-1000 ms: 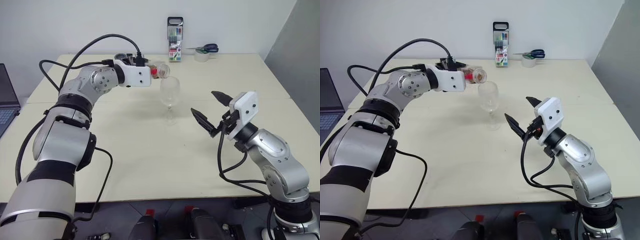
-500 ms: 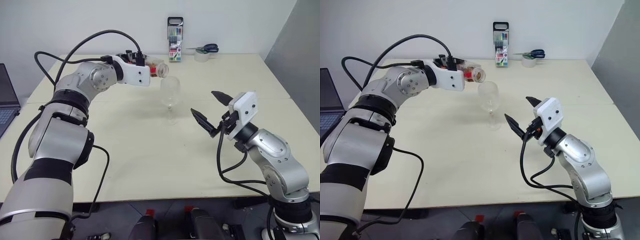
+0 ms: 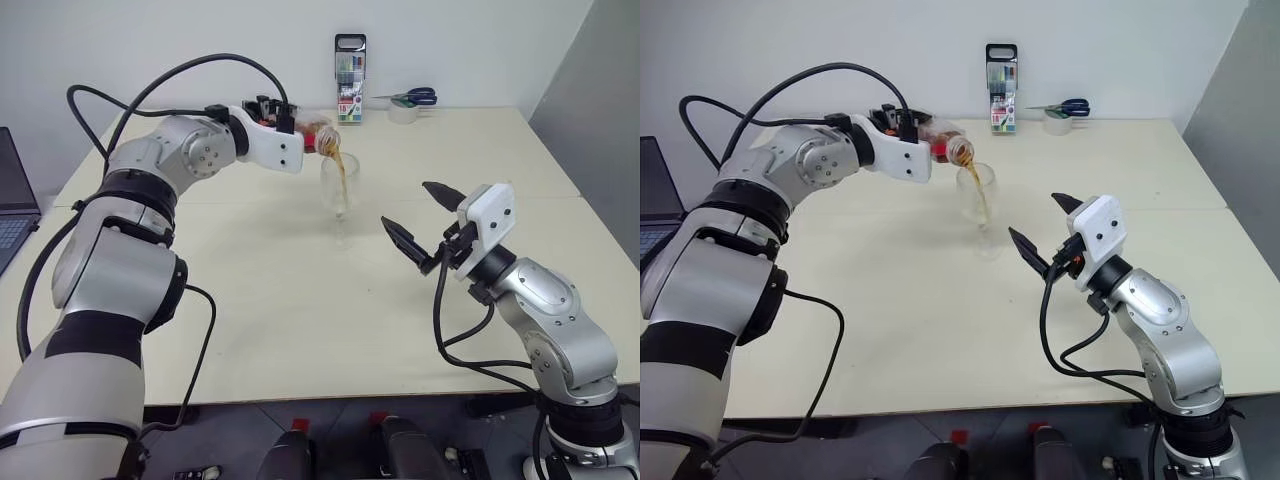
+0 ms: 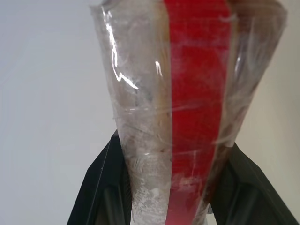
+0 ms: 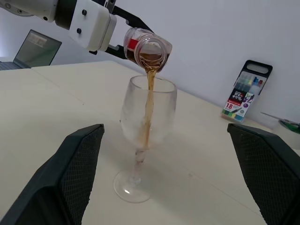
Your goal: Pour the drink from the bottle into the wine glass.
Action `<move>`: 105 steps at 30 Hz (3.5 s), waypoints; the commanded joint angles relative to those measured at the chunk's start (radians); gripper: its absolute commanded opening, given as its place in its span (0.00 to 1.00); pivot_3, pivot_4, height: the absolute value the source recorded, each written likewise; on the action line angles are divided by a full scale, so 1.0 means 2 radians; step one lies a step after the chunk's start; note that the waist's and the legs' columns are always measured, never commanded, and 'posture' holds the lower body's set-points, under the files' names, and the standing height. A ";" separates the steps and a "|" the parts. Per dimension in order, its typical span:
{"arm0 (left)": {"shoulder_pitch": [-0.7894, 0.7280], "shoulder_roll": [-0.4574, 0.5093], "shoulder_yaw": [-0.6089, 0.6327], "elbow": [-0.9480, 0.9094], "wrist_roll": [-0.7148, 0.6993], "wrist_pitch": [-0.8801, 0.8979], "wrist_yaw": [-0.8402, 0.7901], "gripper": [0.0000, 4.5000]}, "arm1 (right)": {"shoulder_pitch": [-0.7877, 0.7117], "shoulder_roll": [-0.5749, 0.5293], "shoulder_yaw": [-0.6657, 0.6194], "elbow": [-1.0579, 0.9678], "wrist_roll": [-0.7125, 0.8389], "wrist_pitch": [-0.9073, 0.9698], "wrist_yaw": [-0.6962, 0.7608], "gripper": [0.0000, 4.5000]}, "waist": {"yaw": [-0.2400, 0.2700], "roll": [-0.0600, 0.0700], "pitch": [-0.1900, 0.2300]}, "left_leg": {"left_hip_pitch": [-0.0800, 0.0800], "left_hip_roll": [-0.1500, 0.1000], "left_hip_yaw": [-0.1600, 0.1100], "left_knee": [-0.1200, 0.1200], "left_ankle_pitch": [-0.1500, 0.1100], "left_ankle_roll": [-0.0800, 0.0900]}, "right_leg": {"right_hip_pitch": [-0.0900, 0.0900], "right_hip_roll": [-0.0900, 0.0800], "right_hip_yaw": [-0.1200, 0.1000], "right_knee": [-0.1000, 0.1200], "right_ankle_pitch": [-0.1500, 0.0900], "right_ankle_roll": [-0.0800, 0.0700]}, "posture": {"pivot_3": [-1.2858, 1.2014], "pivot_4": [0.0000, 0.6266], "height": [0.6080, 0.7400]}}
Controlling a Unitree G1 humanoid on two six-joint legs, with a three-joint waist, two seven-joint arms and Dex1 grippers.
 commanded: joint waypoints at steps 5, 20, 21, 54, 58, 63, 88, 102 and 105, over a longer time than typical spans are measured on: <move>-0.034 0.013 -0.006 -0.003 0.009 0.001 0.025 0.37 | -0.002 -0.001 -0.010 -0.018 0.001 -0.011 0.002 1.00 | 0.000 0.000 0.000 | 0.000 0.000 0.000 0.000 0.000 0.000 | 0.000 0.000 0.000 0.000 0.000 0.000 | 0.52 0.24 1.00; -0.046 0.011 -0.017 0.002 0.024 0.009 0.035 0.37 | 0.003 0.002 -0.010 -0.015 0.001 -0.013 0.002 1.00 | 0.000 0.000 0.000 | 0.000 0.000 0.000 0.000 0.000 0.000 | 0.000 0.000 0.000 0.000 0.000 0.000 | 0.52 0.24 1.00; -0.047 0.010 -0.018 0.002 0.024 0.010 0.036 0.37 | 0.003 0.002 -0.010 -0.015 0.001 -0.013 0.001 1.00 | 0.000 0.000 0.000 | 0.000 0.000 0.000 0.000 0.000 0.000 | 0.000 0.000 0.000 0.000 0.000 0.000 | 0.52 0.24 1.00; -0.065 0.007 -0.035 0.010 0.053 0.020 0.060 0.37 | -0.004 0.013 -0.021 -0.011 0.007 -0.006 -0.009 1.00 | 0.000 0.000 0.000 | 0.000 0.000 0.000 0.000 0.000 0.000 | 0.000 0.000 0.000 0.000 0.000 0.000 | 0.52 0.24 1.00; -0.060 0.002 -0.023 0.012 0.037 0.022 0.047 0.37 | -0.002 0.012 -0.021 -0.011 0.006 -0.006 -0.010 1.00 | 0.000 0.000 0.000 | 0.000 0.000 0.000 0.000 0.000 0.000 | 0.000 0.000 0.000 0.001 0.000 0.000 | 0.52 0.24 1.00; -0.049 -0.006 0.006 0.013 -0.001 0.023 0.013 0.37 | 0.002 0.012 -0.022 -0.016 0.006 -0.004 -0.012 1.00 | 0.000 0.000 0.000 | 0.000 0.000 0.000 0.000 0.000 0.000 | 0.000 0.000 0.000 0.001 0.000 0.000 | 0.52 0.24 1.00; 0.192 -0.068 0.351 -0.232 -0.409 0.323 -0.072 0.37 | 0.004 -0.033 -0.025 -0.014 0.051 0.000 0.078 1.00 | -0.005 0.000 0.000 | 0.001 0.000 -0.002 0.001 0.000 0.000 | 0.000 0.000 0.001 0.002 0.000 0.000 | 0.52 0.24 1.00; 0.412 -0.131 0.387 -0.441 -0.498 0.415 -0.072 0.37 | 0.045 -0.085 -0.040 -0.020 0.106 -0.028 0.174 1.00 | 0.003 0.000 -0.001 | 0.001 0.000 -0.003 0.007 0.000 0.000 | 0.001 -0.003 0.000 0.005 0.000 0.000 | 0.52 0.24 1.00; 0.417 -0.134 0.390 -0.418 -0.494 0.406 -0.065 0.37 | 0.047 -0.080 -0.039 -0.021 0.101 -0.028 0.165 1.00 | 0.003 0.000 -0.001 | 0.001 0.000 -0.003 0.007 0.000 0.000 | 0.001 -0.003 0.000 0.006 0.000 0.000 | 0.52 0.24 1.00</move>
